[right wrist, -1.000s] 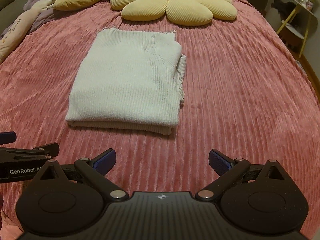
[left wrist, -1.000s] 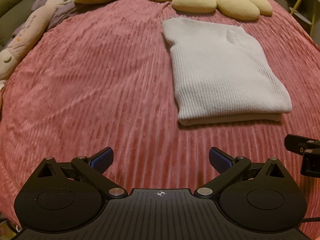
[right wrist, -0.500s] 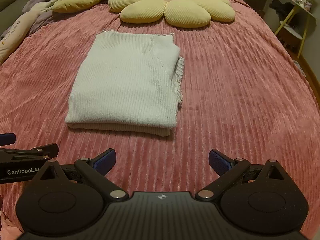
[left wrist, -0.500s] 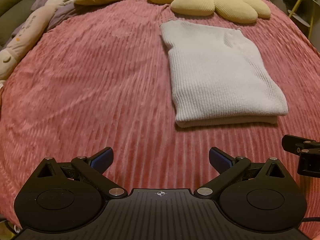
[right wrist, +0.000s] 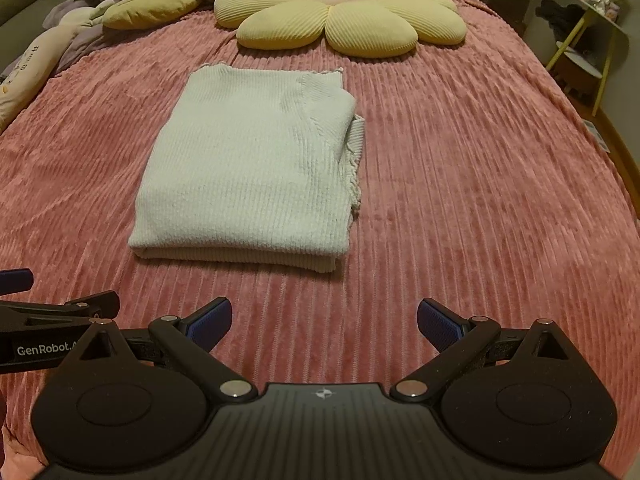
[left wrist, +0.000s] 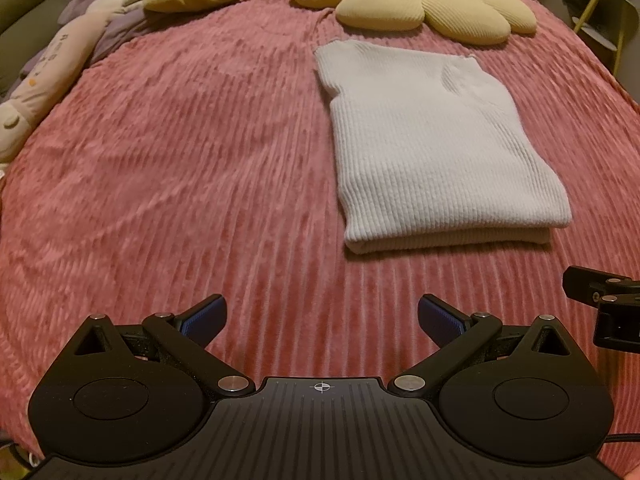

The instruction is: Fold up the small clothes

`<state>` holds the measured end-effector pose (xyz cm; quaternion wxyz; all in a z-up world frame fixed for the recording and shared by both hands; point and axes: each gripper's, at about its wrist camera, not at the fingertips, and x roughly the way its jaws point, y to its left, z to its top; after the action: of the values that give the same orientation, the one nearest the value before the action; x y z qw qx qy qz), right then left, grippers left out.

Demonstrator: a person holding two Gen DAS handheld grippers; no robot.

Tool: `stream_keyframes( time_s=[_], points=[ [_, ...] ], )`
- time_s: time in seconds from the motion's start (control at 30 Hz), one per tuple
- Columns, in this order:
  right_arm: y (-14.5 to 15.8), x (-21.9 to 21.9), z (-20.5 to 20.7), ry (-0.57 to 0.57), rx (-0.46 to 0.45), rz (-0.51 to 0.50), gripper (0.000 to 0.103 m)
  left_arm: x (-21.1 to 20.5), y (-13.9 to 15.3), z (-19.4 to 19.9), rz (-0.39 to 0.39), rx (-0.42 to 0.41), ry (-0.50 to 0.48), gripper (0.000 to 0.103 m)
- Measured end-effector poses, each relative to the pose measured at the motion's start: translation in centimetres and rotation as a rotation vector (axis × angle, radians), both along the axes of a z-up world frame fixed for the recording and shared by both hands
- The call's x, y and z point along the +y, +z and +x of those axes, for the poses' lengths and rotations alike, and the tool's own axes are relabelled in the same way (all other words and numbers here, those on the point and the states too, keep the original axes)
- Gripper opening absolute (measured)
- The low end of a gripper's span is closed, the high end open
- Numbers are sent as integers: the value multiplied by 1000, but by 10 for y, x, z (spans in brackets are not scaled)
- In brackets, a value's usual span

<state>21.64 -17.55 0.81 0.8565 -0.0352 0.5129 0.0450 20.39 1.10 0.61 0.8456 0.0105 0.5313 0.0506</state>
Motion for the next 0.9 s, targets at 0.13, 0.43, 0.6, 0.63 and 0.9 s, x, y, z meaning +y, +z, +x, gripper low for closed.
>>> stream_keyframes(
  time_s=[0.13, 0.43, 0.6, 0.63, 0.9],
  points=[
    [0, -2, 0, -4, -3, 4, 99, 0, 0, 0, 0, -1, -1, 103],
    [1, -2, -1, -7, -8, 10, 99, 1, 0, 0, -4, -3, -4, 103],
    [2, -3, -2, -10, -12, 13, 99, 1, 1, 0, -7, -3, -3, 103],
    [3, -3, -2, -11, -12, 14, 99, 0, 1, 0, -8, -3, -4, 103],
    [3, -3, -3, -13, -17, 17, 99, -2, 2, 0, -4, -7, -7, 103]
  ],
)
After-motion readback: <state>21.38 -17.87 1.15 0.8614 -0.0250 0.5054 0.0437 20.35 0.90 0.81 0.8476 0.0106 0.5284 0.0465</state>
